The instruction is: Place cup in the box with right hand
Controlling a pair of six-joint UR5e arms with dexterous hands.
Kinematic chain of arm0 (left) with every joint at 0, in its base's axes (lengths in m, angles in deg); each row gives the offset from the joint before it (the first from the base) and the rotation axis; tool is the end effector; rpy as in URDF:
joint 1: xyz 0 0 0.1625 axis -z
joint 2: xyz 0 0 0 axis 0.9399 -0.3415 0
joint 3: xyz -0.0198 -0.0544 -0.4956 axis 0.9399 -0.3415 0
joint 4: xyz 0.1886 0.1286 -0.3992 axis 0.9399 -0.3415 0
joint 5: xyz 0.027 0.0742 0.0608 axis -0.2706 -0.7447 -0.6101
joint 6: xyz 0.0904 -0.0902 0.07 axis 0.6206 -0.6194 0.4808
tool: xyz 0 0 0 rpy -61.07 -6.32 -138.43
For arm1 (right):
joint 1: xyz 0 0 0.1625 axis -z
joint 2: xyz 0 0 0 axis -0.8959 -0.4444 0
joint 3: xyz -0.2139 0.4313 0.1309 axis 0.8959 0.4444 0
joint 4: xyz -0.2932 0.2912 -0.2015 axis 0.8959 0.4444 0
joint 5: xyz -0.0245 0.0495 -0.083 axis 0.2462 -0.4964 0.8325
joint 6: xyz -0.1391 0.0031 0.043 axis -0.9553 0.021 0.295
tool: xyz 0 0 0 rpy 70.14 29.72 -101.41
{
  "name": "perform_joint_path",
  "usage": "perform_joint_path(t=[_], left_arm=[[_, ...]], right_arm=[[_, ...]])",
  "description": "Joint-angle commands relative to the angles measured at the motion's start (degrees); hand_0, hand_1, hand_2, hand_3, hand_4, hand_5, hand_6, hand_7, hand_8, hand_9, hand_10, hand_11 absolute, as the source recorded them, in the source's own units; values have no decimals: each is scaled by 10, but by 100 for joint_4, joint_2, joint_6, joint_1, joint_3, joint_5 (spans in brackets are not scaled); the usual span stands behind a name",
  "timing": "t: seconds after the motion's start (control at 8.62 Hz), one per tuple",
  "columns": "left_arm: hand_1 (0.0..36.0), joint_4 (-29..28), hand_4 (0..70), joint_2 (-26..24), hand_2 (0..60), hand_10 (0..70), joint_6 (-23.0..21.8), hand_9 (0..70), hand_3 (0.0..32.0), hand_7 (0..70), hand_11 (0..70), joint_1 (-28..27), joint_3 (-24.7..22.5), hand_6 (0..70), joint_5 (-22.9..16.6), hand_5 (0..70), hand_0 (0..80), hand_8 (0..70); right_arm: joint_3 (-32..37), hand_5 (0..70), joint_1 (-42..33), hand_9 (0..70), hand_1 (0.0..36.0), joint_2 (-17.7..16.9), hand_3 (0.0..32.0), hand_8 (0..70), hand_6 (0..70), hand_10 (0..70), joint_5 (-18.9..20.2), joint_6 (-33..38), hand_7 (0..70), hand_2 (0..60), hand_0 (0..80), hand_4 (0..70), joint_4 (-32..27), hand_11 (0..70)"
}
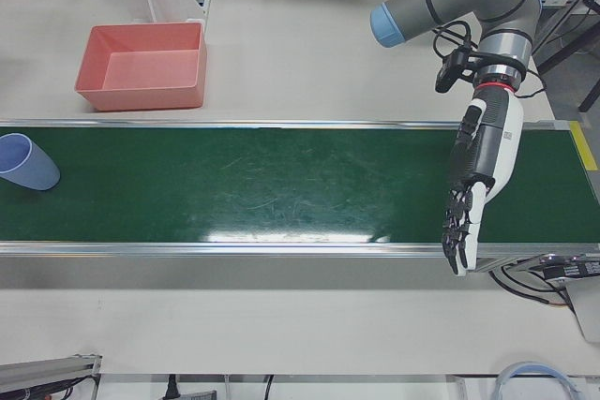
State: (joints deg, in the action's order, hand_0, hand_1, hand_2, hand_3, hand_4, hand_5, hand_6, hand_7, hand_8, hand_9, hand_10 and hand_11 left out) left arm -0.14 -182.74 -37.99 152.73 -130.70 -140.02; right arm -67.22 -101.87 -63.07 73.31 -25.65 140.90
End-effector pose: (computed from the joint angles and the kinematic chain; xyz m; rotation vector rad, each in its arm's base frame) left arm -0.0179 -0.6581 0.5991 -0.3377 2.1322 -1.9133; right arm -0.3113 -0.5548 0.5040 0.3338 -2.1366 1.8989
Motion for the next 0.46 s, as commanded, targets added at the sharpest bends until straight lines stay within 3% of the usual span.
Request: perform_joint_path(t=[0.0, 0.35], left_arm=[[0, 0, 0, 0, 0, 0, 0, 0, 0, 0, 0, 0, 0, 0, 0, 0, 0, 0], [0, 0, 0, 0, 0, 0, 0, 0, 0, 0, 0, 0, 0, 0, 0, 0, 0, 0]], right_arm=[[0, 43, 2, 90, 141, 15, 0, 49, 49, 2, 0, 9, 164, 161, 447, 0, 0, 17], [0, 44, 2, 88, 140, 6, 0, 49, 47, 4, 8, 53, 152, 160, 440, 0, -27, 19]])
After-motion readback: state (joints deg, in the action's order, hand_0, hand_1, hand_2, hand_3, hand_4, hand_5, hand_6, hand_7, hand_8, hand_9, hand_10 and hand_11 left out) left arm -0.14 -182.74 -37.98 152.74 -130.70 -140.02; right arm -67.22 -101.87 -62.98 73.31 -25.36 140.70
